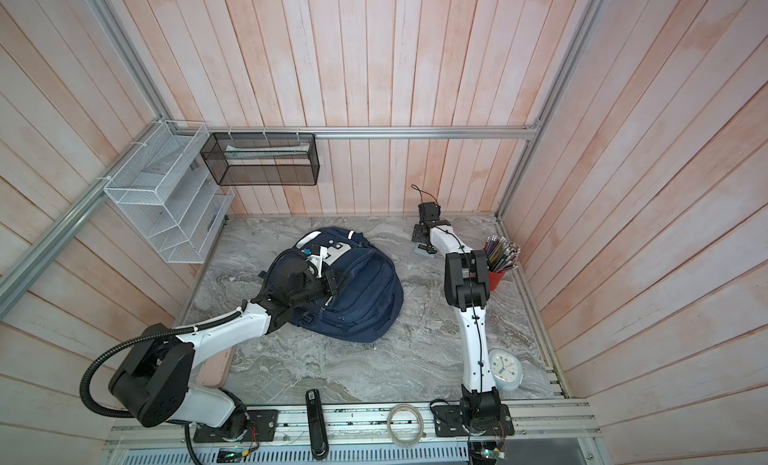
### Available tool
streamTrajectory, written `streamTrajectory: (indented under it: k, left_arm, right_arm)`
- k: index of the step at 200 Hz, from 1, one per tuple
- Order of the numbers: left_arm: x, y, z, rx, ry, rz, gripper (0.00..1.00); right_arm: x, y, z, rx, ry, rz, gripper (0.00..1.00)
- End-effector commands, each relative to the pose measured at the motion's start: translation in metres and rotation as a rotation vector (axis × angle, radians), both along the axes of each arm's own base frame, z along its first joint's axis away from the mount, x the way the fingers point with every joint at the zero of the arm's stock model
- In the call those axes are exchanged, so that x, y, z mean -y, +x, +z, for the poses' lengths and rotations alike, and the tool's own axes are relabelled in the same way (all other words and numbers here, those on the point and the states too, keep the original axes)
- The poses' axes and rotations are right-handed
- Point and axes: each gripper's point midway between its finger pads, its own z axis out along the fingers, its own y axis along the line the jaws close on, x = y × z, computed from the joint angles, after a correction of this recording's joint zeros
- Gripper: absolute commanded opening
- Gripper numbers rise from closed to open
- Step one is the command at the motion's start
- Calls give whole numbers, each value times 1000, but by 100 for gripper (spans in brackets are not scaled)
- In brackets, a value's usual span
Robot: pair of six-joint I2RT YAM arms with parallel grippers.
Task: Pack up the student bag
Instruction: 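Reach the right gripper over the light-blue calculator farther from the robot, then lower the right gripper around the calculator and close on it, then carry the light-blue calculator with the right gripper into the backpack's open top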
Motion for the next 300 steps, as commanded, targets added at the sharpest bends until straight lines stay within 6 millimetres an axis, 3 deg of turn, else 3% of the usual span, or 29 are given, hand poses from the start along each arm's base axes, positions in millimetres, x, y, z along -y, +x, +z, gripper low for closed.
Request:
streamTrajectory:
  k: [1,40,71,118,152,174,196,235,252,274,300]
  left_arm:
    - [-8,6,0,26,27,29,0]
    - [-4,13,-9,5,26,29,0]
    - [8,20,-13,-39,-32,11,0]
    - [43,27,10,-81,-237,-94,0]
    - [51,32,23,-57,-255,-66,0]
    - [60,26,40,-48,-358,-98,0]
    - [63,23,49,-15,-322,-58,0]
    - [55,21,64,24,-319,-18,0]
    - [54,19,73,55,-286,-4,0]
    - [53,11,81,84,-265,5,0]
    - [59,5,73,65,-243,-16,0]
  right_arm:
    - [-6,-43,-30,-185,33,66,80]
    - [-15,-97,-8,-197,43,108,76]
    - [-17,-152,6,-174,94,134,75]
    - [-22,-208,24,-156,109,173,74]
    - [-25,-223,61,-84,113,187,73]
    - [-39,-235,83,-53,115,235,73]
    - [-57,-249,103,-32,112,275,73]
    - [-121,-272,130,-3,203,415,73]
    - [-148,-279,128,-28,241,481,73]
    - [-170,-272,127,-55,300,527,73]
    - [-192,-256,134,-37,359,552,74]
